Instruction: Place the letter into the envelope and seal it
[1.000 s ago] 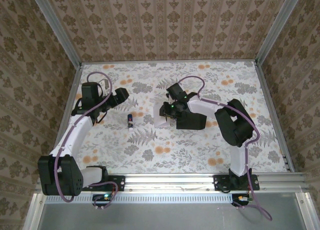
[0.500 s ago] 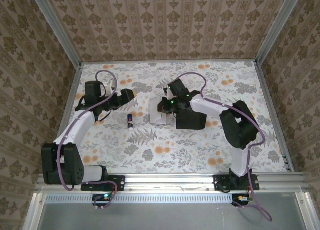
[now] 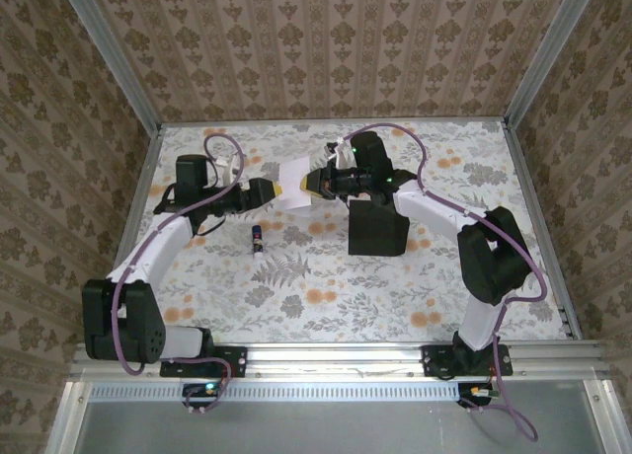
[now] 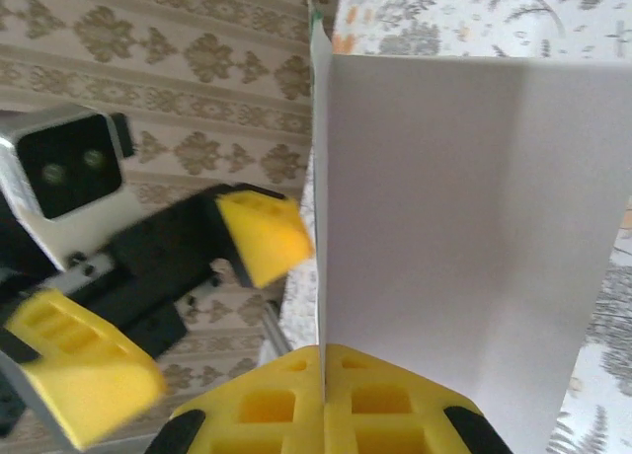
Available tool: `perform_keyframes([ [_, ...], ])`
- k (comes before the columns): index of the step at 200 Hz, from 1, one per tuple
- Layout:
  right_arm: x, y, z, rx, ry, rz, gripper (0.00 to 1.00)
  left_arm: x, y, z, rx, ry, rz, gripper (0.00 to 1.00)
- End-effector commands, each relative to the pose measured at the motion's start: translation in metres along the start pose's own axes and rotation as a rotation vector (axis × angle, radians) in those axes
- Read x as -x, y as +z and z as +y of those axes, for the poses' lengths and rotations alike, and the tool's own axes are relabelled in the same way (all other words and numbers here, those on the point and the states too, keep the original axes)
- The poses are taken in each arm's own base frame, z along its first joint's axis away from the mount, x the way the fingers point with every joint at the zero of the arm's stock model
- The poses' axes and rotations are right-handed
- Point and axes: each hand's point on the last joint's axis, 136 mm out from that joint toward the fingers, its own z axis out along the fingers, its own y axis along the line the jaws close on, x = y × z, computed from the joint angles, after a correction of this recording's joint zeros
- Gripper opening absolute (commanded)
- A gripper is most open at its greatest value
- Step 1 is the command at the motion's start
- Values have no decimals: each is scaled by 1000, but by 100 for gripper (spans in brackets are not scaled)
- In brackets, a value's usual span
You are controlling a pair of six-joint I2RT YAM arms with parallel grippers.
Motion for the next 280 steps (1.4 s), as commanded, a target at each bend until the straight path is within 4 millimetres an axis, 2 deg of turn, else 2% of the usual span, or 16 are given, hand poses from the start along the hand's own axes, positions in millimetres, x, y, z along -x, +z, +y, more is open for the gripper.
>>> perform_keyframes([
  [1, 2, -4, 30, 113, 2, 4, 0, 1, 10, -12, -55, 37, 20, 89],
  [47, 0, -5, 40, 138, -5, 13, 0, 10, 22, -11, -94, 1, -9, 86],
  [111, -8, -7, 38, 137, 1, 27, 0, 30, 24, -23, -180, -5, -56, 83],
  [135, -8, -7, 39, 138, 0, 29, 0, 31, 24, -25, -187, -9, -59, 77],
  [160, -7, -6, 39, 139, -1, 27, 0, 31, 23, -27, -193, -10, -62, 65],
  [186, -7, -5, 37, 139, 1, 27, 0, 31, 21, -28, -198, -8, -66, 46],
  [216, -6, -4, 35, 137, 3, 26, 0, 33, 19, -31, -208, -7, -72, 28],
  [243, -6, -4, 34, 135, 2, 22, 0, 36, 17, -35, -221, -5, -83, 6],
  [257, -6, -6, 34, 130, -7, 21, 16, 38, 15, -37, -228, -5, -89, 0],
  [272, -5, -12, 33, 112, -34, 12, 51, 41, 13, -40, -238, -1, -102, 0],
  [280, -4, -17, 31, 97, -51, 3, 60, 42, 11, -42, -247, 3, -107, 0],
])
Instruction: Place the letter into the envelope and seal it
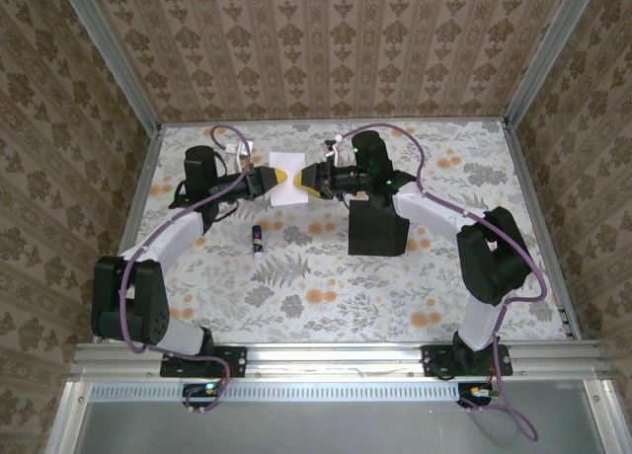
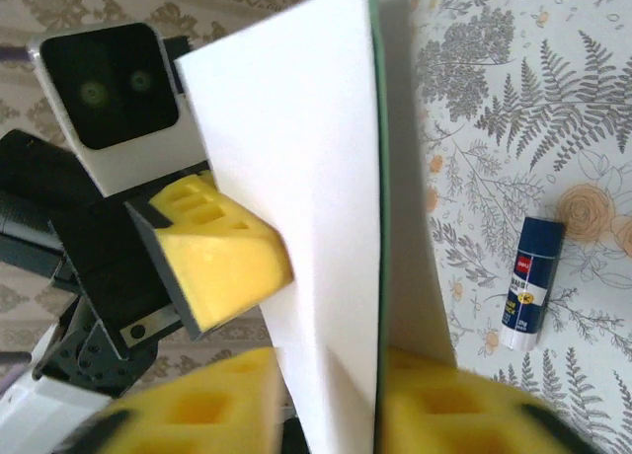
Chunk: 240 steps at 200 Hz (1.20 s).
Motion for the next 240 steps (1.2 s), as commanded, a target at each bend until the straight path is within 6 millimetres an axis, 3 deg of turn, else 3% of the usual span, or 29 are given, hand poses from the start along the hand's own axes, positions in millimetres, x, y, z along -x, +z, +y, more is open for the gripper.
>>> perform_keyframes([
  [1, -2, -17, 13, 0, -74, -12, 61, 6, -7, -17, -53, 43, -22, 0],
  [20, 0, -30, 10, -15, -108, -29, 70, 9, -8, -27, -87, 59, -28, 0],
  [61, 3, -43, 6, 33, -146, -16, 74, 18, -10, -46, -178, 73, -53, 0],
  [136, 6, -39, 46, 282, -247, 43, 75, 21, -8, -54, -247, 59, -66, 0],
  [240, 2, -26, 46, 288, -248, 78, 70, 22, -1, -57, -256, 63, -57, 0],
])
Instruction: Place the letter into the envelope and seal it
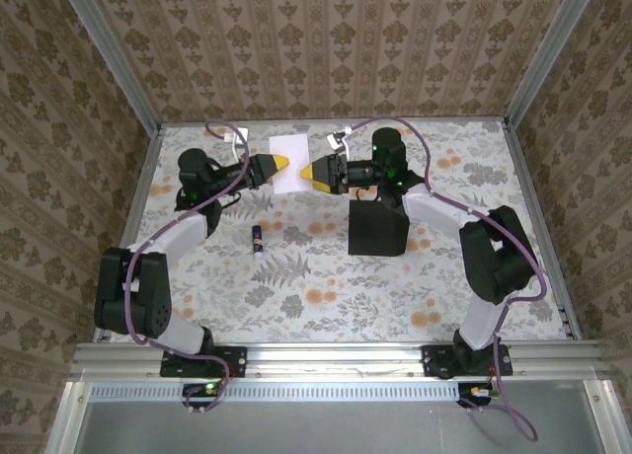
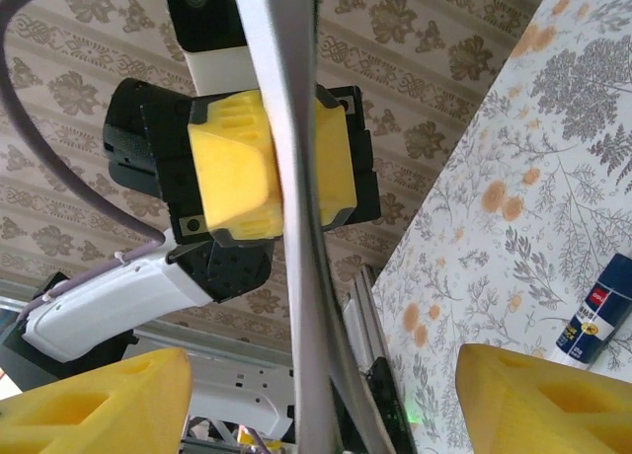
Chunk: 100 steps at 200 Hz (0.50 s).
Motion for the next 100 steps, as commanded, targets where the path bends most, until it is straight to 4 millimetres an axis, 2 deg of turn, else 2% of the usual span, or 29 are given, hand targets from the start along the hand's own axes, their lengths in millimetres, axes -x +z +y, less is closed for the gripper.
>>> perform_keyframes([
  [1, 6, 5, 15, 45, -49, 8, 70, 3, 2, -11, -34, 41, 8, 0],
  [24, 8, 5, 16, 50, -48, 5, 63, 2, 2, -11, -33, 38, 9, 0],
  [66, 9, 4, 19, 54, -53, -8, 26, 2, 2, -9, -28, 36, 8, 0],
  [100, 9, 3, 22, 58, -50, -11, 11, 3, 2, -5, -18, 28, 4, 0],
])
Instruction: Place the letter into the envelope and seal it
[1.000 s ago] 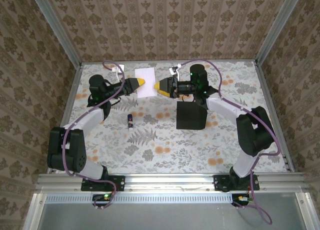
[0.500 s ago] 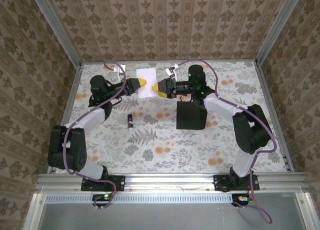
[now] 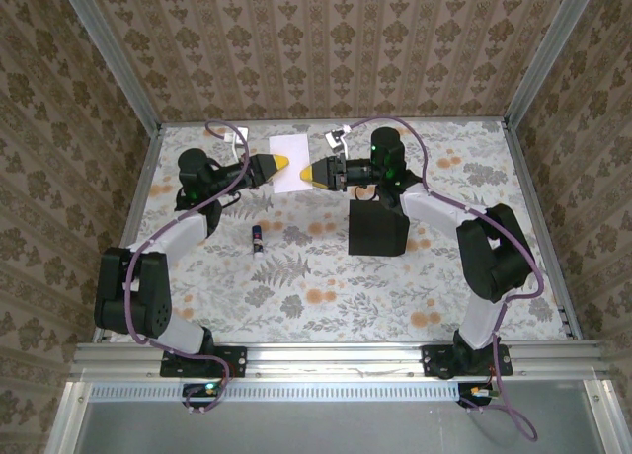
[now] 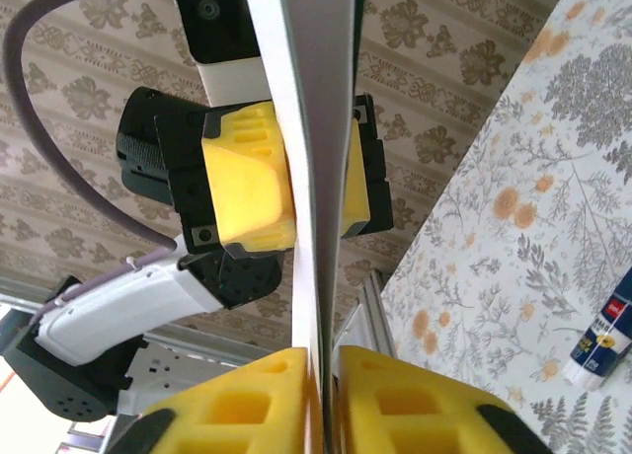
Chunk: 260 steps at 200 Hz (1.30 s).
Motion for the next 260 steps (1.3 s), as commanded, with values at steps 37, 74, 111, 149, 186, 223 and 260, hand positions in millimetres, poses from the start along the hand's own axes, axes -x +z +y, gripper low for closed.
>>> perform_keyframes([
  [37, 5, -1, 17, 24, -43, -14, 0, 2, 0, 7, 27, 12, -2, 24],
  [74, 2, -11, 5, -64, -12, -45, 0, -2, -3, 18, 111, 18, 7, 65],
  [111, -4, -42, -17, -234, 60, -85, 0, 1, -16, 27, 330, 119, -7, 100],
  [149, -14, -110, -46, -484, 147, -173, 0, -1, -27, 32, 530, 190, 35, 100],
  [186, -37, -166, -61, -664, 199, -222, 0, -22, -2, 50, 592, 210, 105, 97],
  [223, -60, -199, -73, -740, 273, -272, 0, -58, 52, 71, 549, 197, 221, 87],
  [260, -79, -219, -87, -824, 316, -280, 0, -88, 98, 92, 526, 194, 345, 75],
])
